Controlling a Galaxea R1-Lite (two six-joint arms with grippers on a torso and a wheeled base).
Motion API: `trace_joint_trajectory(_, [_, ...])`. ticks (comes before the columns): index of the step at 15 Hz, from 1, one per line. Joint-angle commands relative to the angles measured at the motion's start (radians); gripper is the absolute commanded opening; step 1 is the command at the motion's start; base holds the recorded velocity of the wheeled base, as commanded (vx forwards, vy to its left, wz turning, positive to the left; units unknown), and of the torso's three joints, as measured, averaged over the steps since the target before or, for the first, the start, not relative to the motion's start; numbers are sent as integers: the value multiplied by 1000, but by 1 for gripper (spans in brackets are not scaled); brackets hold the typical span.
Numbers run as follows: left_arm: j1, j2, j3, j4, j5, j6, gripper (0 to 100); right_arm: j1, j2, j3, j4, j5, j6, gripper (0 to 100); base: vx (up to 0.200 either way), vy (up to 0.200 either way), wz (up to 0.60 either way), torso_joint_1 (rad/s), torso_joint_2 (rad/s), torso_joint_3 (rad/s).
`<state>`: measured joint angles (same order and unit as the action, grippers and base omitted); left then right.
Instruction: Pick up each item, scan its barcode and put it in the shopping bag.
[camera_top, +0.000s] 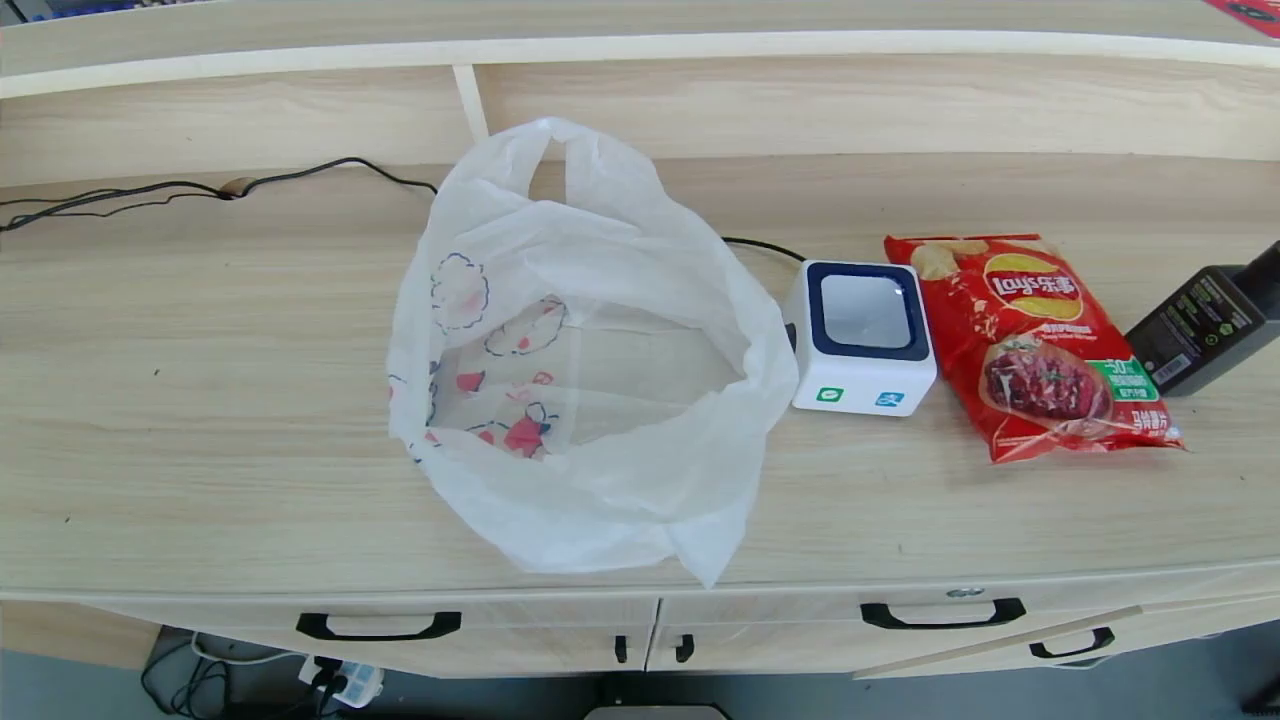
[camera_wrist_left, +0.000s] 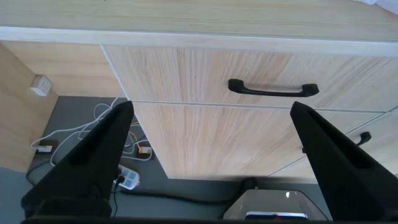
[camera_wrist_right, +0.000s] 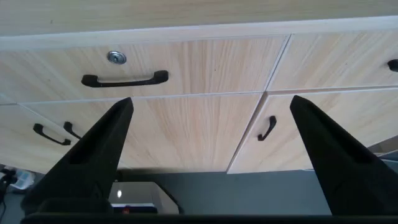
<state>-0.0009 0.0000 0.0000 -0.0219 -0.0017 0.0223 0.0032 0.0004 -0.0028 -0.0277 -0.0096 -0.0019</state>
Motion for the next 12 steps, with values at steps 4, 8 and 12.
trace_joint_trajectory(4, [-1,2,0,0,0,1,100,20,228,-266,-38,16,-33,100,0,0,0,0,0,0])
trace_joint_trajectory(8, [-1,2,0,0,0,1,100,98,811,-740,-109,59,-16,100,0,0,0,0,0,0])
trace_joint_trajectory(12, [-1,2,0,0,0,1,100,104,1064,-1033,109,186,-40,100,0,0,0,0,0,0])
